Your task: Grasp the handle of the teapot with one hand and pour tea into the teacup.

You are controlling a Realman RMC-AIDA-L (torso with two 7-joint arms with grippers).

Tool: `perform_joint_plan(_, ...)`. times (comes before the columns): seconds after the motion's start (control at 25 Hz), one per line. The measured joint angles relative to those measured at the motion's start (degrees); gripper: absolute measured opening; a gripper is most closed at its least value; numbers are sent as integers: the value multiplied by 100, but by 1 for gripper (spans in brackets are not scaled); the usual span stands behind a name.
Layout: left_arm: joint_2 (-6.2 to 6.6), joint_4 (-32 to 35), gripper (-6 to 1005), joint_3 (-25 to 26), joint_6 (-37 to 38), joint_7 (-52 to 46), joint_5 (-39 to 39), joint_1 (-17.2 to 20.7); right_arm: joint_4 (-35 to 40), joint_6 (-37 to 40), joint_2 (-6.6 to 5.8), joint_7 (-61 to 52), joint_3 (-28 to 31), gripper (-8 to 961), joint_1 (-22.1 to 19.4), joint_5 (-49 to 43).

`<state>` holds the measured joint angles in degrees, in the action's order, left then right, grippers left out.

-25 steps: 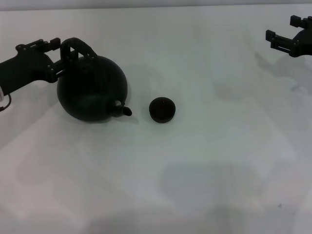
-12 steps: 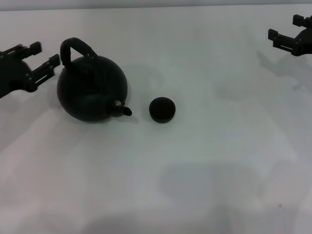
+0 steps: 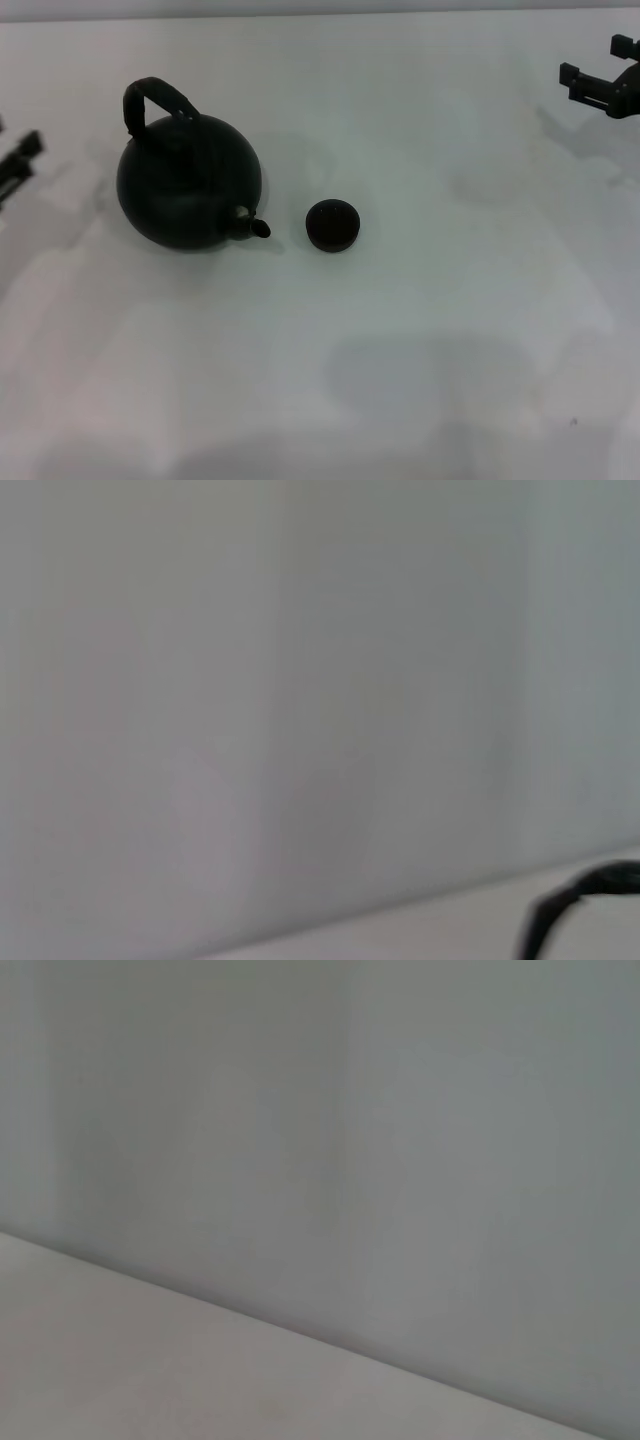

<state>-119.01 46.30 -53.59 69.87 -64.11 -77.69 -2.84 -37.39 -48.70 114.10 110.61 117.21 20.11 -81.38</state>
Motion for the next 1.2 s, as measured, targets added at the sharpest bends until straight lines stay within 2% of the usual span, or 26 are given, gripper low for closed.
perform_joint_plan(0.2, 4, -281, 547, 537, 17, 299, 606, 221, -15, -3, 6, 189, 71, 841, -87, 40)
perform_joint_plan(0.48, 3, -1118, 545, 1612, 191, 747, 1249, 249, 6, -388, 34, 345, 716, 841, -234, 169)
perform_joint_plan(0.68, 6, -1570, 543, 2217, 246, 1061, 1394, 213, 291, -874, 42, 1254, 903, 841, -479, 1330)
perform_joint_plan(0.88, 10, -1784, 542, 2311, 220, 1333, 1431, 178, 1271, -2072, 47, 3070, 881, 841, -565, 2971)
perform_joint_plan(0.96, 9, -1884, 542, 2314, 213, 1439, 1545, 170, 1453, -2313, 55, 3340, 853, 841, -563, 3160)
perform_joint_plan(1.2, 7, -2221, 541, 2320, 236, 2010, 1879, 87, 1939, -2223, 85, 3918, 840, 841, -421, 3191)
